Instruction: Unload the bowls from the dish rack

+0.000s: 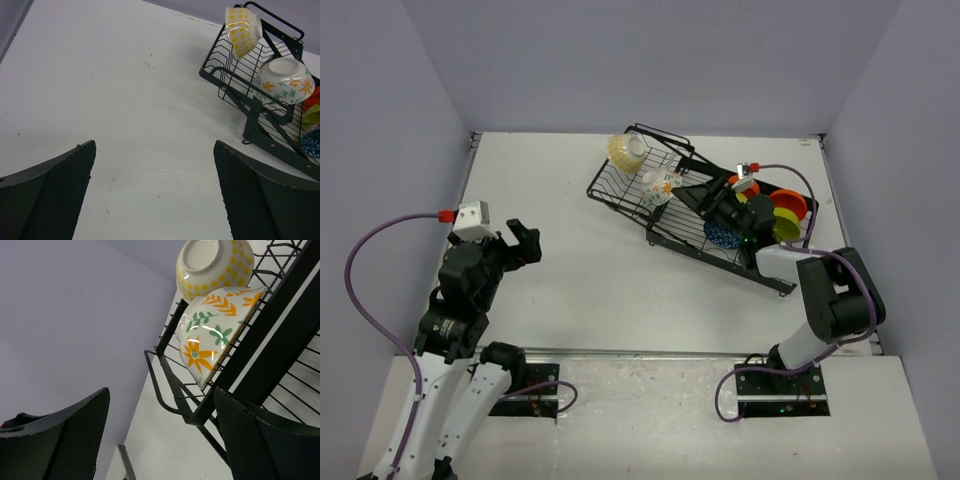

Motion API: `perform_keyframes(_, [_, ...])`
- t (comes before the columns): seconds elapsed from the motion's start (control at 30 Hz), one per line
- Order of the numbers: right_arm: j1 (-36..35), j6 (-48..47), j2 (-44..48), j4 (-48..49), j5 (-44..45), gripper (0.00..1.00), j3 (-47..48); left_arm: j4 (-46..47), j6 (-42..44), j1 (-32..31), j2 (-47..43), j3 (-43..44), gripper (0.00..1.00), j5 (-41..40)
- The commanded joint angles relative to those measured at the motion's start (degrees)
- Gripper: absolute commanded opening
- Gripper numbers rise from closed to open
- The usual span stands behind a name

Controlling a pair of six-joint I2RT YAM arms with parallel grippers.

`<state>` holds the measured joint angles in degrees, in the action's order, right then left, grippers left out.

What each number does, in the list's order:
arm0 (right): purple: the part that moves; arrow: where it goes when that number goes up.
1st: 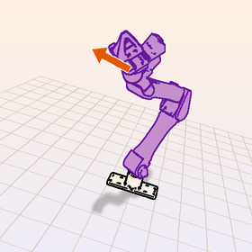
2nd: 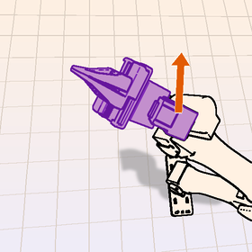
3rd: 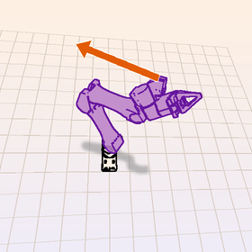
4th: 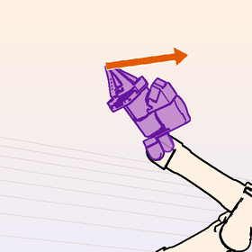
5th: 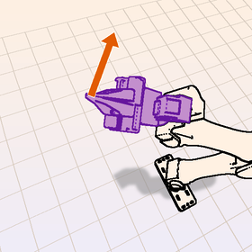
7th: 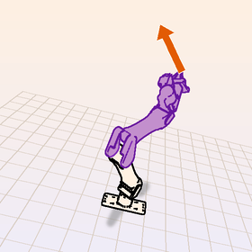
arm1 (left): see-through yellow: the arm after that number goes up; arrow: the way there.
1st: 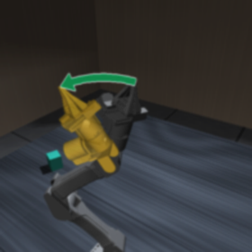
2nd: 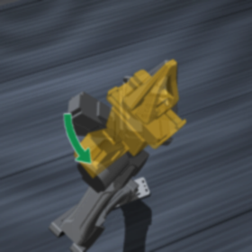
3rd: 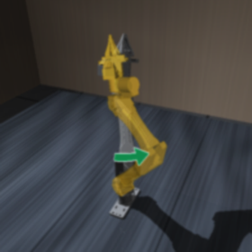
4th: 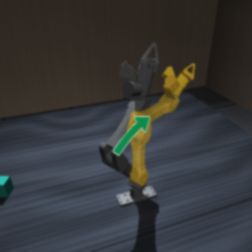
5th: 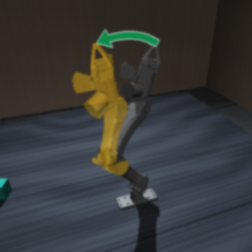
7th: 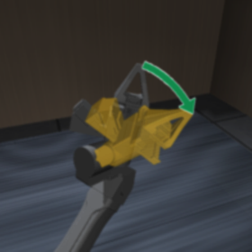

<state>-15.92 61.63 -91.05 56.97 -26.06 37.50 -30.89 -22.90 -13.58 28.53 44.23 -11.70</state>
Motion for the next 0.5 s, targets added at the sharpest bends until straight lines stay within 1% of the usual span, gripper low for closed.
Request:
perform_keyframes(0.0, [0.4, 1.3, -1.9, 3.9, -0.6, 0.85, 2.3, 2.2, 1.3, -0.3, -0.2, -0.2, 1.00, 0.5])
perform_keyframes(0.2, [0.4, 2.9, -3.3, 3.6, 1.5, 0.84, 3.1, 2.2, 1.3, -0.3, -0.4, -0.1, 1.00, 0.1])
perform_keyframes(0.37, [0.4, 4.8, -7.5, 3.8, -1.1, 0.84, 6.1, 2.2, 1.3, -0.3, -0.6, -0.2, 1.00, 0.1])
perform_keyframes(0.47, [0.4, 5.4, -8.9, 4.6, -0.7, 0.84, 6.4, 2.2, 1.4, -0.3, -0.1, -0.2, 1.00, 0.1])
